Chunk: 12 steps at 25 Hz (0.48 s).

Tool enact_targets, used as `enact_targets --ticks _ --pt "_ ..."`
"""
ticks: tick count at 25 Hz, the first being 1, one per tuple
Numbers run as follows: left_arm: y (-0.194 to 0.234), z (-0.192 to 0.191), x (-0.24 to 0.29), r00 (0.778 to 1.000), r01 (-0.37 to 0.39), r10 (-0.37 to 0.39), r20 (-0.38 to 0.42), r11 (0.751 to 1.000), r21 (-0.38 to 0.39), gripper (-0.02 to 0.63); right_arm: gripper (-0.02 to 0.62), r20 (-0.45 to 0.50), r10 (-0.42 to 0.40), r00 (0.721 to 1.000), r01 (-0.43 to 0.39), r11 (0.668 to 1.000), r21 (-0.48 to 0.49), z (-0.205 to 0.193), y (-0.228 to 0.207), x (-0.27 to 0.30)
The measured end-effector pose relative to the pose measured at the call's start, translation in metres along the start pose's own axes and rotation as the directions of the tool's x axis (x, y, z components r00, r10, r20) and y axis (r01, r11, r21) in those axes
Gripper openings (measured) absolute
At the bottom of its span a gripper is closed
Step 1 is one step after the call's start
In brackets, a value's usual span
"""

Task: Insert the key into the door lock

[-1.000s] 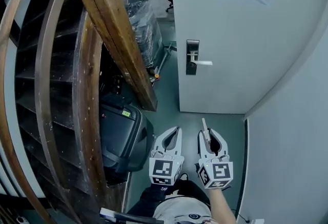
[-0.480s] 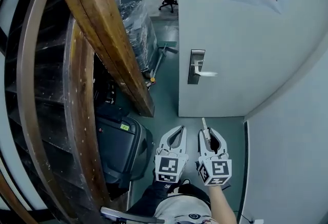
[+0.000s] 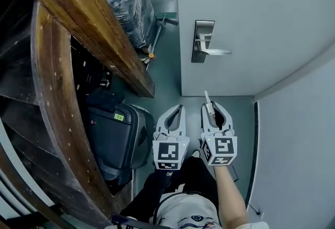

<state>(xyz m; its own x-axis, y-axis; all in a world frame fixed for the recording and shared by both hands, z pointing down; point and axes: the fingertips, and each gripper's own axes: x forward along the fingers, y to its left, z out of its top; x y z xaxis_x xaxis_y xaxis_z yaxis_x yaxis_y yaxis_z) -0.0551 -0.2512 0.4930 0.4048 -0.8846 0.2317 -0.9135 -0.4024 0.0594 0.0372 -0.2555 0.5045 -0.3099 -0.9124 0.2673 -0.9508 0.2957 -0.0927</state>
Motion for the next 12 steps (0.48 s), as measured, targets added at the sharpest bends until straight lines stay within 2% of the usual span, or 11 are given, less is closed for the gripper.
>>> enact_targets --ticks 7,12 --pt "0.022 -0.065 0.033 0.999 -0.053 0.053 0.001 0.997 -0.056 0.003 0.118 0.024 -0.001 1.0 0.002 0.998 -0.057 -0.028 -0.035 0.088" --pt "0.022 -0.087 0.058 0.999 -0.044 0.045 0.009 0.998 -0.044 0.003 0.118 0.039 -0.009 0.999 0.013 0.996 -0.087 -0.033 -0.057 0.147"
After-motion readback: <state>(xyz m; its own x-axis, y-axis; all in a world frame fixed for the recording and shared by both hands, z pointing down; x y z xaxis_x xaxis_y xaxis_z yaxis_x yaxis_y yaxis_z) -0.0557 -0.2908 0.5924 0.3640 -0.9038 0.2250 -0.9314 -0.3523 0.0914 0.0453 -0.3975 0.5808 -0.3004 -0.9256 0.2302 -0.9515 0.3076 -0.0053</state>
